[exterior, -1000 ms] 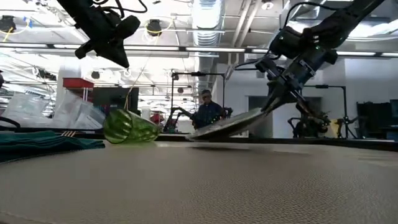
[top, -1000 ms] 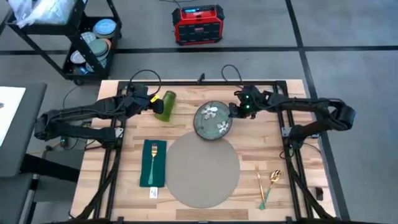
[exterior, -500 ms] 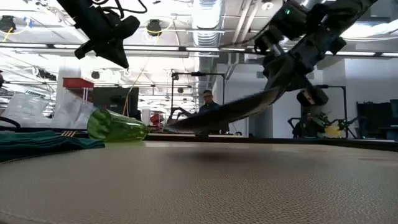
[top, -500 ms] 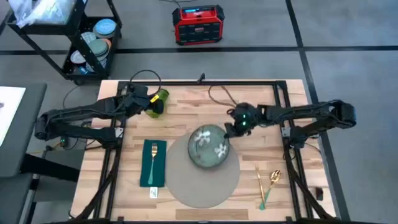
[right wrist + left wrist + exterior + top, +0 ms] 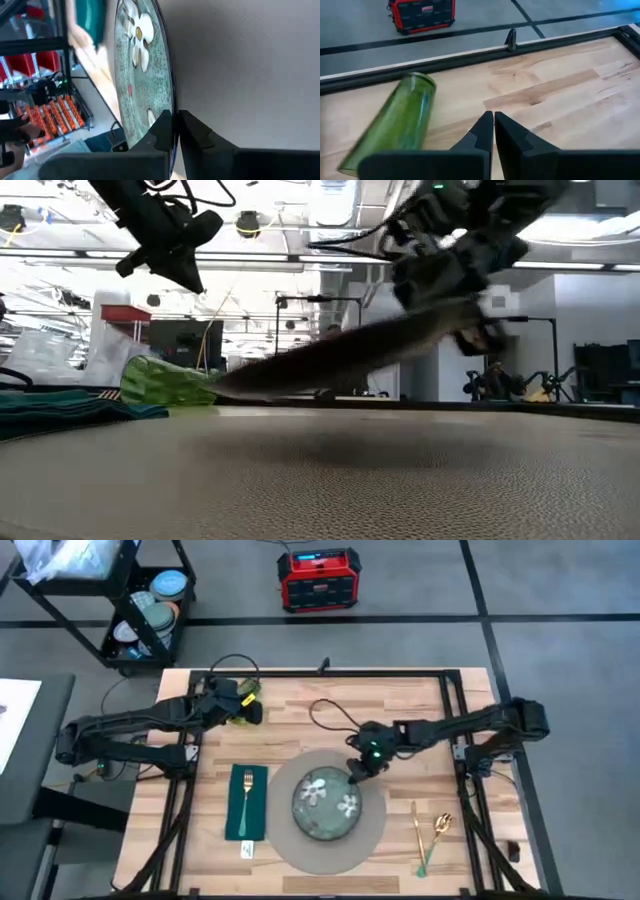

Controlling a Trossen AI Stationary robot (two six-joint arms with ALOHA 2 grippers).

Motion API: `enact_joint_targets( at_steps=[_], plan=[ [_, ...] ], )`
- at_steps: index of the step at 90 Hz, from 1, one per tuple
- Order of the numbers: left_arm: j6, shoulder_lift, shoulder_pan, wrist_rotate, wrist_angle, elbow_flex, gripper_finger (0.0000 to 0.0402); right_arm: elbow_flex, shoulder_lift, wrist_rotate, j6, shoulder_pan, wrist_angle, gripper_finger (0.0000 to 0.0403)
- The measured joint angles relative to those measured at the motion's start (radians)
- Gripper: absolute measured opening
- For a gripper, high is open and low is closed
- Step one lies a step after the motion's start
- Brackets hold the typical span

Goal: Set table place
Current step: Put the green plate on the gray tablemat to the right of the green table napkin

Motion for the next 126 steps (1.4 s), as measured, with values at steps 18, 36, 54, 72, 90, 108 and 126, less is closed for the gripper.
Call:
enact_joint_targets(
  at_steps=[18, 36, 54, 72, 90, 108, 126],
  plan=[
    [0.002, 0.0, 0.0, 0.001, -0.009, 0.0, 0.0, 0.14, 0.124, -0.103, -0.116, -0.002, -0.051, 0.0],
    [0.002, 0.0, 0.0, 0.001, -0.018, 0.0, 0.0, 0.145, 0.148, -0.117, -0.162, -0.03, -0.081, 0.0],
    [0.002, 0.0, 0.0, 0.001, -0.04, 0.0, 0.0, 0.145, 0.15, -0.129, -0.186, -0.063, -0.074, 0.0],
    [0.002, 0.0, 0.0, 0.0, -0.04, 0.0, 0.0, 0.147, 0.16, -0.161, -0.198, -0.069, -0.058, 0.0],
    [0.002, 0.0, 0.0, 0.0, -0.047, 0.0, 0.0, 0.244, 0.262, -0.189, -0.228, -0.047, -0.068, 0.0],
    [0.002, 0.0, 0.0, 0.004, -0.051, 0.0, 0.0, 0.344, 0.326, -0.213, -0.268, -0.067, -0.085, 0.0],
    [0.002, 0.0, 0.0, 0.005, -0.066, -0.001, 0.0, 0.357, 0.329, -0.178, -0.283, -0.085, -0.124, 0.0]
  ],
)
